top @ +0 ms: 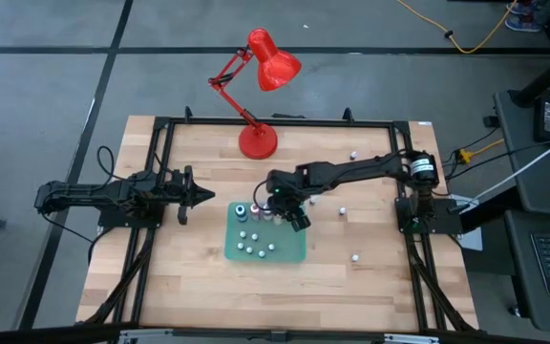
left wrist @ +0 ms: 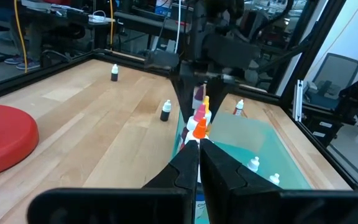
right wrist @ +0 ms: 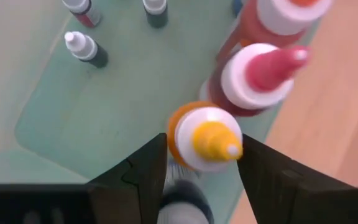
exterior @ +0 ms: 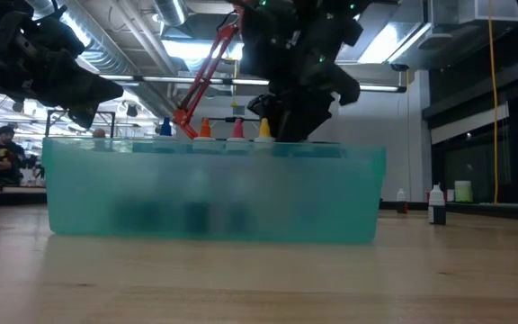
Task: Pick & Place food coloring
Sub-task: Put the large yellow bottle into the green bin, then put the small black bottle into the green bin
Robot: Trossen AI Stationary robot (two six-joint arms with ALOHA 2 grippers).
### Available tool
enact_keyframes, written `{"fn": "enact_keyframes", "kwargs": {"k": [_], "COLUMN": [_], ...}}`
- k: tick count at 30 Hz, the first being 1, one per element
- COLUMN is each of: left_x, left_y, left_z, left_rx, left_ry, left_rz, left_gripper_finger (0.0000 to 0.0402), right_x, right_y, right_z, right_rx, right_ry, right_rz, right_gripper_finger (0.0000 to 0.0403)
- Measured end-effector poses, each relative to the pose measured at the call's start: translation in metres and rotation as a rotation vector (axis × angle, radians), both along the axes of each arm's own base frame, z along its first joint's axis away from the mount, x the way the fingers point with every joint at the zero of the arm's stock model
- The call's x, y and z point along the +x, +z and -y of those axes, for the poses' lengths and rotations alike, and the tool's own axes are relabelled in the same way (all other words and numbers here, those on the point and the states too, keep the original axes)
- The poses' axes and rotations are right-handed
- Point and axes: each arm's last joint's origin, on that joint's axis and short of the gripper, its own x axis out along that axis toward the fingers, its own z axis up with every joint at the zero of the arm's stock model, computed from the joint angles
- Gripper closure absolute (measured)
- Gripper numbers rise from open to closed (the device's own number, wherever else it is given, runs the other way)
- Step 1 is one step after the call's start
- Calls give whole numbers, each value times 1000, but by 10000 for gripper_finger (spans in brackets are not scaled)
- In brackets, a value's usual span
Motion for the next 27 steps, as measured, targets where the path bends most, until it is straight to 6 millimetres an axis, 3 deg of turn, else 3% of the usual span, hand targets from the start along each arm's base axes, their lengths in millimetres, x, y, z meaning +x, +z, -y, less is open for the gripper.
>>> {"fn": "enact_keyframes", "kwargs": {"k": [14,20,27], "left_x": [0,0,0], "left_y": [0,0,0], "left_z": [0,0,0], "left_rx": [0,0,0], "left_ry": [0,0,0], "left_rz": [0,0,0], "left_gripper_finger": [390,390,389], "right_x": [-19,-51,-98], "right_y": [84,114,125], "right_z": [4,6,5], "right_rx": [-156,-107,-36], "right_ry": [-92,-233,-408], "right_rz": [16,-27,-14], "right_gripper_finger": [213,213,213]}}
